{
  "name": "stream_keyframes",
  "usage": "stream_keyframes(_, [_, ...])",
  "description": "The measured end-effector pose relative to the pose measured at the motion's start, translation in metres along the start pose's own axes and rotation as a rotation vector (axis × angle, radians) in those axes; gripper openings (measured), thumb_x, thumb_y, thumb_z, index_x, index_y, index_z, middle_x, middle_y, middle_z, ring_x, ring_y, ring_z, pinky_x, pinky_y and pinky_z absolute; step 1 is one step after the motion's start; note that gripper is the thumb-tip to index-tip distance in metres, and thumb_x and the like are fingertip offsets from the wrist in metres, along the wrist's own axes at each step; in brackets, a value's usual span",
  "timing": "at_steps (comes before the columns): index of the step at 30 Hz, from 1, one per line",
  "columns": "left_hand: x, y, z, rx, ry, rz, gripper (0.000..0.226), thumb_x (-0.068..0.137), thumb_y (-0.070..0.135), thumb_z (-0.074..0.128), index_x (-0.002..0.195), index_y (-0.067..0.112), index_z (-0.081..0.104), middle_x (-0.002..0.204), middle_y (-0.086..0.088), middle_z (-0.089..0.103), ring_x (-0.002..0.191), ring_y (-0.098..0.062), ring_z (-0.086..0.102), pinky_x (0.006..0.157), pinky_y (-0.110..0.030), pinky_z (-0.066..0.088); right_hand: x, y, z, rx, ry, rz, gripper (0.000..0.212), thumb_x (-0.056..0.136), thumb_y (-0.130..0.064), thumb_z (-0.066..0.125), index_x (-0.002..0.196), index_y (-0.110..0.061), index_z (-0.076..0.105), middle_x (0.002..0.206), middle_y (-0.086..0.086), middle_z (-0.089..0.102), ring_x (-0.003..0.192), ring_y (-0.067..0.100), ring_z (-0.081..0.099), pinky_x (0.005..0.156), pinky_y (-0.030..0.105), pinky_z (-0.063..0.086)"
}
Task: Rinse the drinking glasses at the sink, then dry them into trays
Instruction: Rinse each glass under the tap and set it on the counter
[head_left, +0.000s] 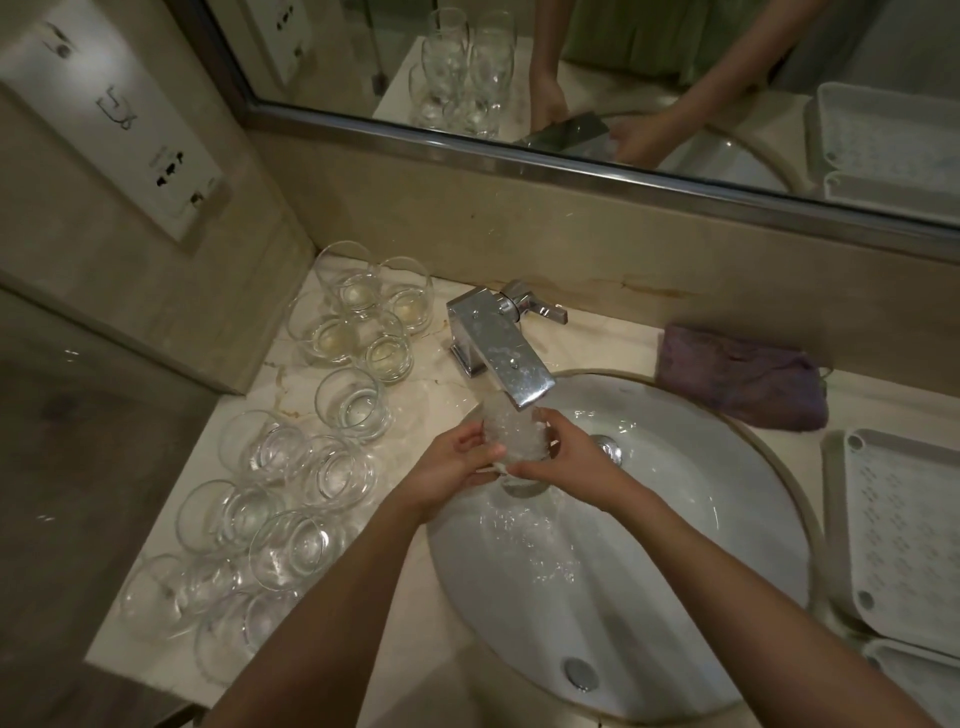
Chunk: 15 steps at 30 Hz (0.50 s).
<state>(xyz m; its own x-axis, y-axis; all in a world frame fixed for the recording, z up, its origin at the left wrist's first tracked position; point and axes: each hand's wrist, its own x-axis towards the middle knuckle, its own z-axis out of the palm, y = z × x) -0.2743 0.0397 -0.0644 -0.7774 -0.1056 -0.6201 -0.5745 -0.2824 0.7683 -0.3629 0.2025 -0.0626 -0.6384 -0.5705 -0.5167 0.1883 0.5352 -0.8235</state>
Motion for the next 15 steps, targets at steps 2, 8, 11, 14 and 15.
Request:
stream_keyframes(2, [0.001,0.004,0.007,0.064,0.031,0.044,0.051,0.081,-0.005,0.069,0.127,0.009,0.052,0.128,-0.010,0.057,0.099,-0.014,0.063,0.086,-0.024,0.054,-0.004,0.009,0.003,0.069,0.041,-0.004,0.070,0.067,-0.016,0.087,0.116,-0.038,0.042,0.111,-0.002,0.059,0.101,0.015,0.061,0.086,0.035,0.055])
stream_keyframes(8, [0.003,0.007,0.003,0.087,-0.042,0.046,0.056,0.073,-0.017,0.069,0.117,0.011,0.051,0.124,-0.007,0.055,0.095,-0.012,0.064,0.078,-0.021,0.054,-0.010,0.017,0.025,0.135,0.142,-0.080,0.070,0.071,-0.004,0.082,0.116,-0.036,0.039,0.109,-0.012,0.054,0.101,0.012,0.057,0.081,0.029,0.053])
stream_keyframes(11, [0.003,0.000,-0.008,-0.003,-0.032,-0.021,0.056,0.074,0.001,0.074,0.126,0.008,0.053,0.122,-0.011,0.062,0.102,-0.021,0.064,0.096,-0.038,0.050,-0.004,0.000,0.014,-0.015,0.043,-0.033,0.071,0.072,-0.015,0.083,0.121,-0.033,0.036,0.098,-0.015,0.052,0.086,0.002,0.055,0.068,0.011,0.046])
stream_keyframes(14, [0.003,0.000,-0.004,0.020,-0.020,-0.010,0.050,0.082,0.004,0.072,0.128,0.012,0.053,0.125,-0.010,0.062,0.110,-0.023,0.062,0.100,-0.041,0.049,-0.001,-0.001,0.005,-0.008,0.008,-0.004,0.071,0.070,-0.019,0.085,0.122,-0.031,0.039,0.101,-0.007,0.057,0.087,0.004,0.060,0.067,0.012,0.049])
stream_keyframes(15, [0.003,0.003,0.000,0.052,-0.009,0.019,0.048,0.081,0.000,0.071,0.124,0.013,0.053,0.126,-0.010,0.061,0.108,-0.020,0.063,0.096,-0.036,0.052,-0.002,0.003,0.005,0.035,0.029,-0.004,0.073,0.068,-0.016,0.086,0.121,-0.031,0.040,0.106,-0.005,0.058,0.094,0.009,0.061,0.073,0.019,0.054])
